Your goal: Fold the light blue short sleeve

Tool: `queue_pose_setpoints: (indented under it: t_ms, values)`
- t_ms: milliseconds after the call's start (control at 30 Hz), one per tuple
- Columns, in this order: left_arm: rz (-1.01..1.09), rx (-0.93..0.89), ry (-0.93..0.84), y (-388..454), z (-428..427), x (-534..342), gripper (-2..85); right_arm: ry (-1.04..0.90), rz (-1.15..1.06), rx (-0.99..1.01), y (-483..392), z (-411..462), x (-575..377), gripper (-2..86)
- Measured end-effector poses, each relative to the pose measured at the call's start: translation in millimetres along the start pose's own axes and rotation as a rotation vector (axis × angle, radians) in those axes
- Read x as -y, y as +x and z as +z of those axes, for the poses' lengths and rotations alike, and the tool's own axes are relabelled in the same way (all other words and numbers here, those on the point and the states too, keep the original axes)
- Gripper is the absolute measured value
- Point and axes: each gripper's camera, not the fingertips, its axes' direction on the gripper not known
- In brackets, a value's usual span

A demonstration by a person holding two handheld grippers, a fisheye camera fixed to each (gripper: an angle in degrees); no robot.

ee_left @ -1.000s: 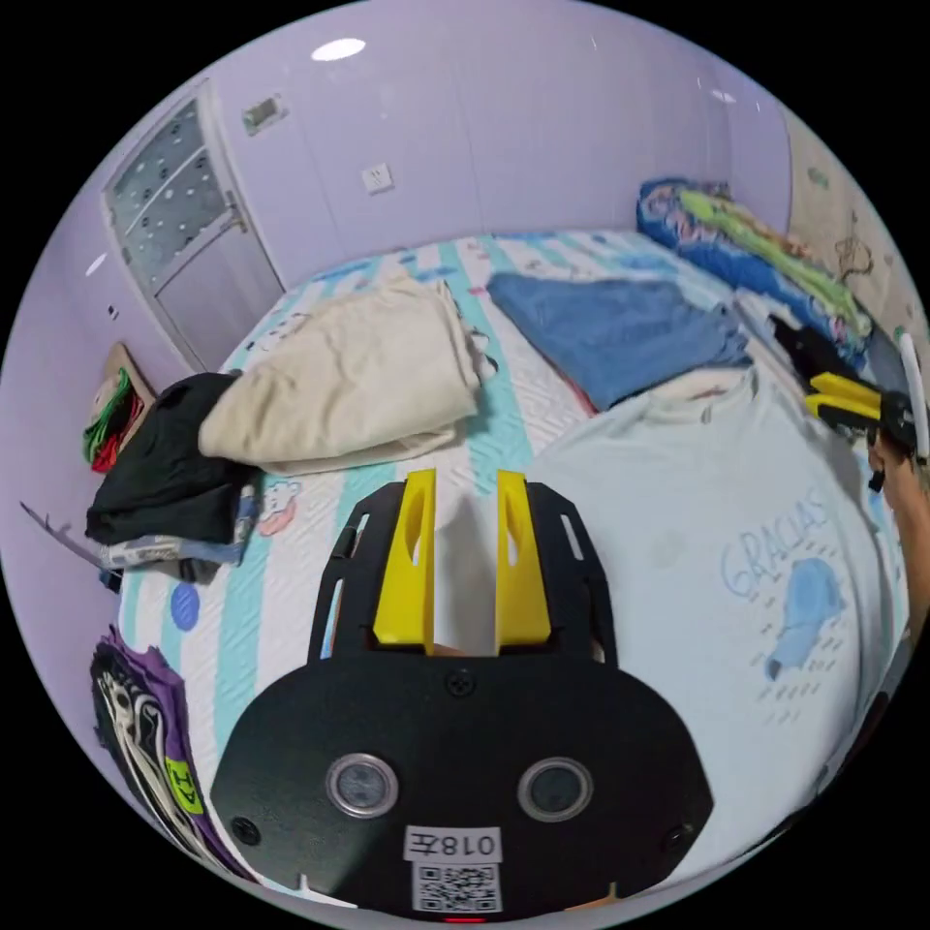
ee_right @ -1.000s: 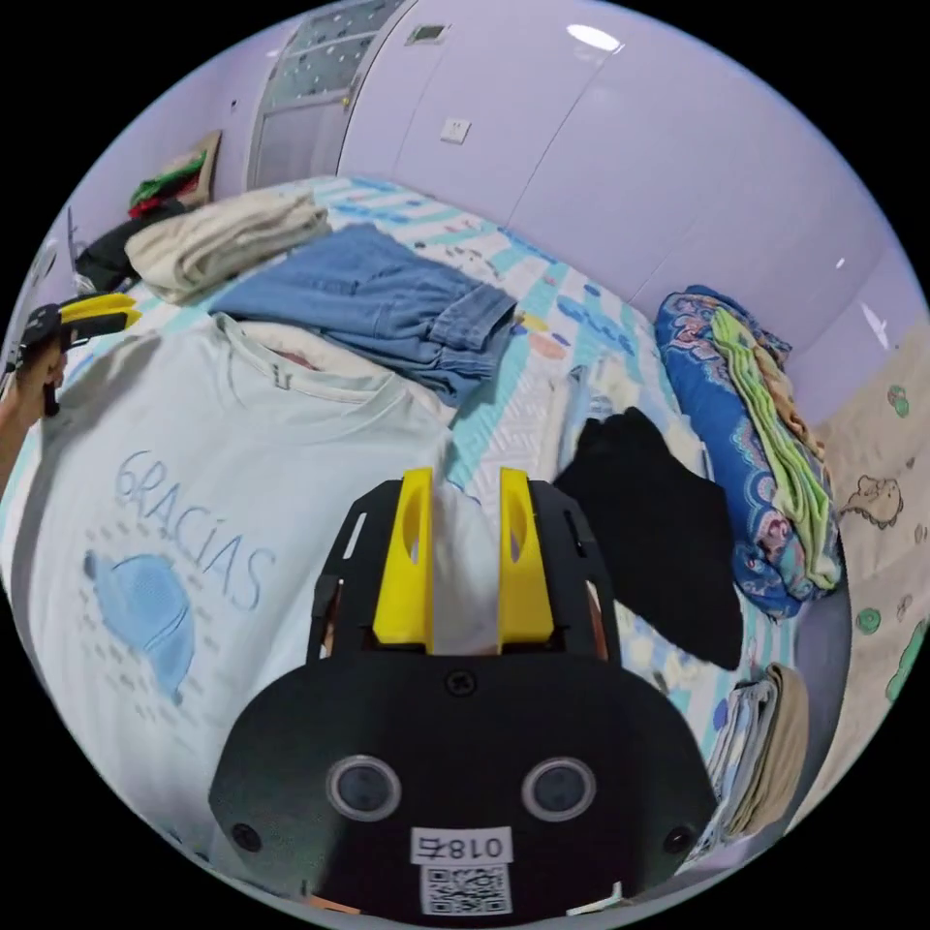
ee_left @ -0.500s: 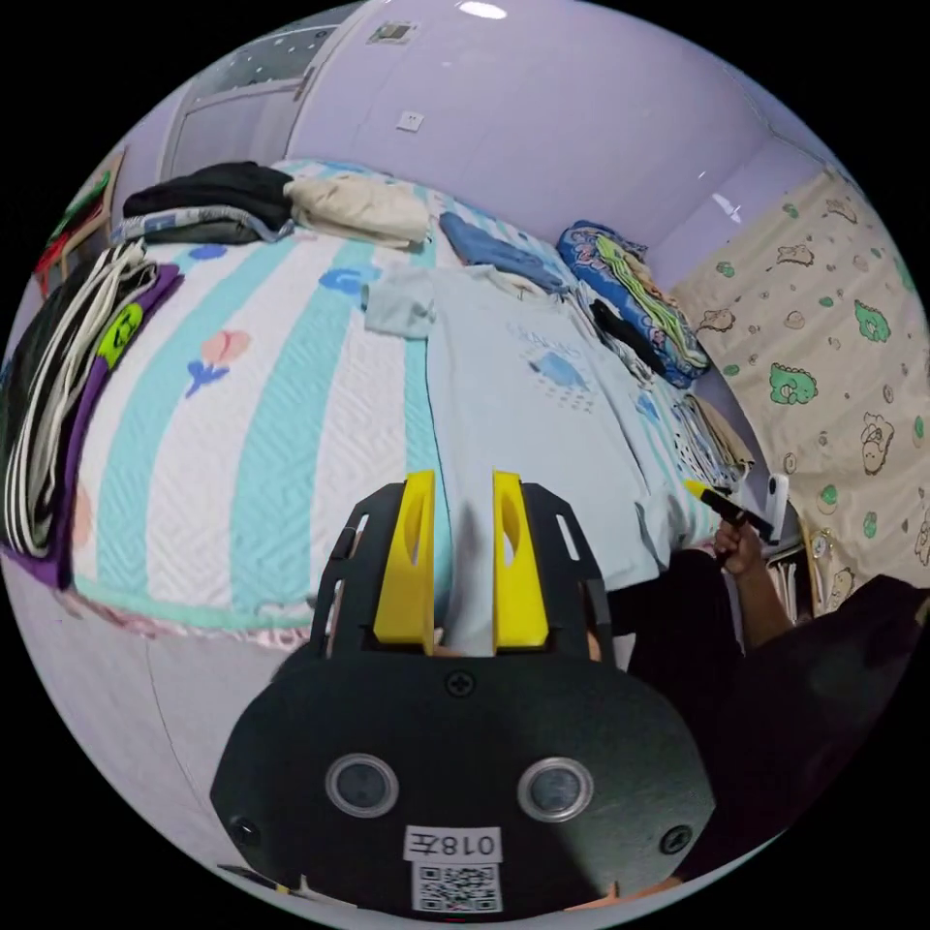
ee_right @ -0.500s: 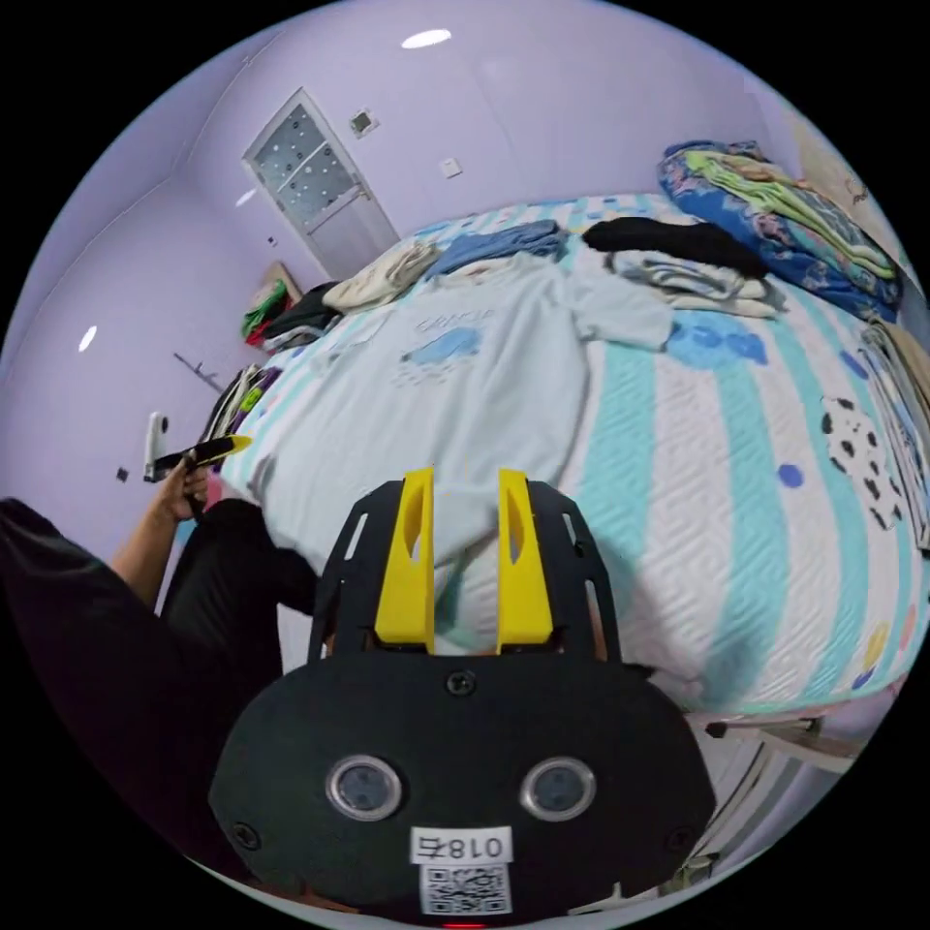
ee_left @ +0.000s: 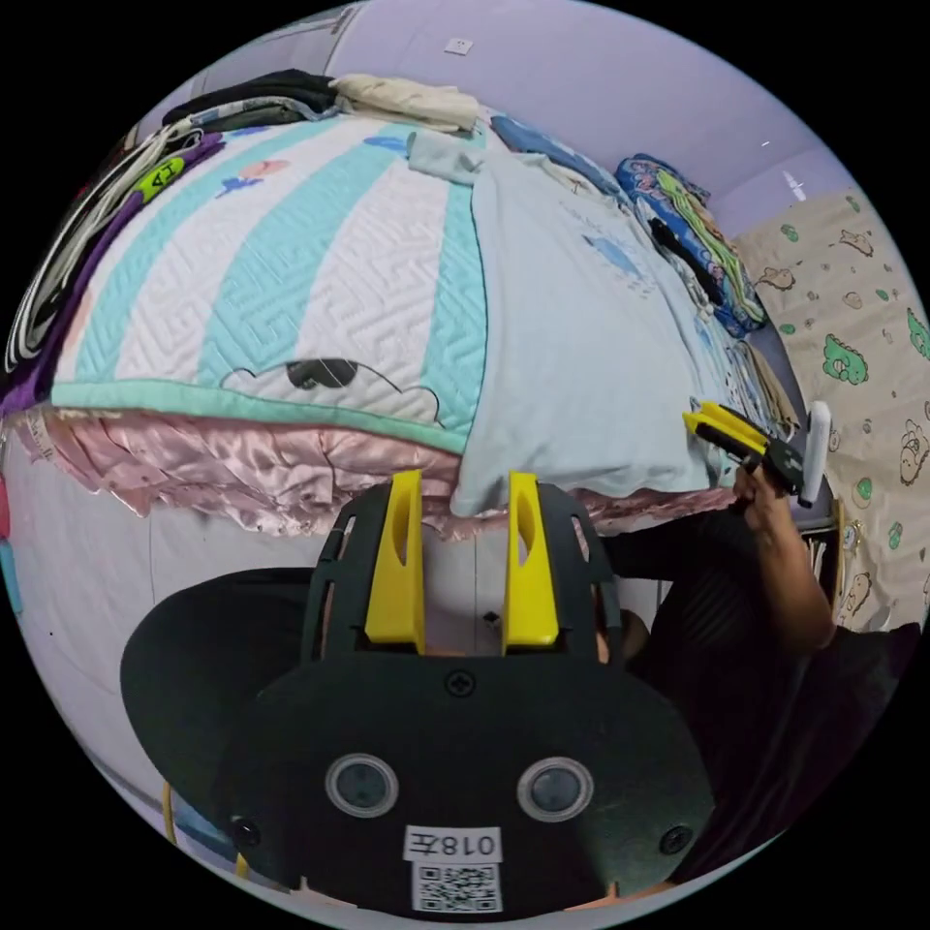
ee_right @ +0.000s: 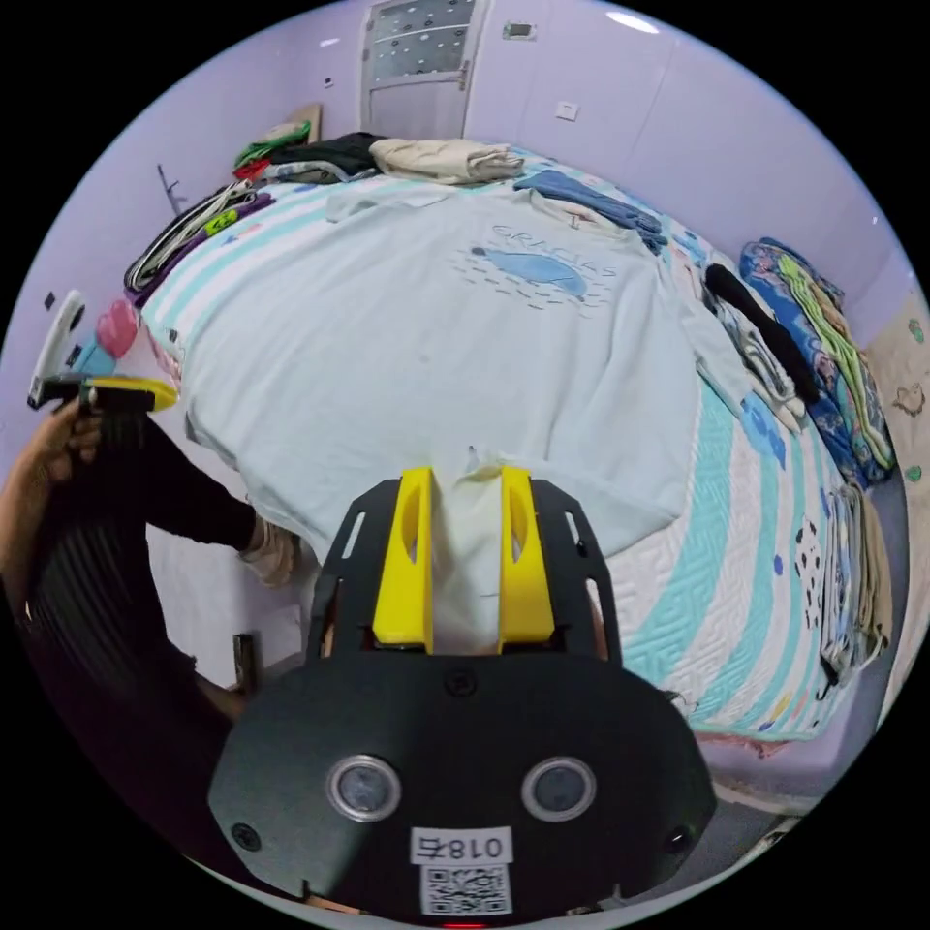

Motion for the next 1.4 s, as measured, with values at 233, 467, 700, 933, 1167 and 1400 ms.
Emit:
queue_pose_setpoints:
  t_ms: [233, 467, 700, 933, 1167, 1400]
  values:
    - [0.007, 0.06, -0.116, 22.1, 23.1, 16.4, 12.8, 0.049, 0.239, 0.043, 42.5, -32.0, -57.0, 0.8]
    - [0.072, 0.102, -0.167, 63.9, 17.9, 31.7, -0.1, 0.107, 0.637, 0.113, 118.7, -44.4, -171.2, 0.3]
    - [0.076, -0.12, -0.087, 86.9, -66.8, 28.0, -0.8, 0.201, 0.78, 0.276, 157.9, -36.9, -234.8, 0.2]
    - [0.22, -0.003, -0.182, 144.4, -135.4, 40.0, -0.7, 0.097, 0.705, 0.292, 162.1, -18.9, -250.4, 0.1]
    - [0.162, 0.217, -0.451, 193.8, -100.0, 54.9, 10.3, -0.067, 0.728, 0.368, 170.7, 47.8, -264.9, 0.1]
    - [0.427, 0.175, -0.03, 362.9, -171.4, 156.7, 12.7, 0.0, 0.712, 0.417, 183.0, 66.7, -284.5, 0.0]
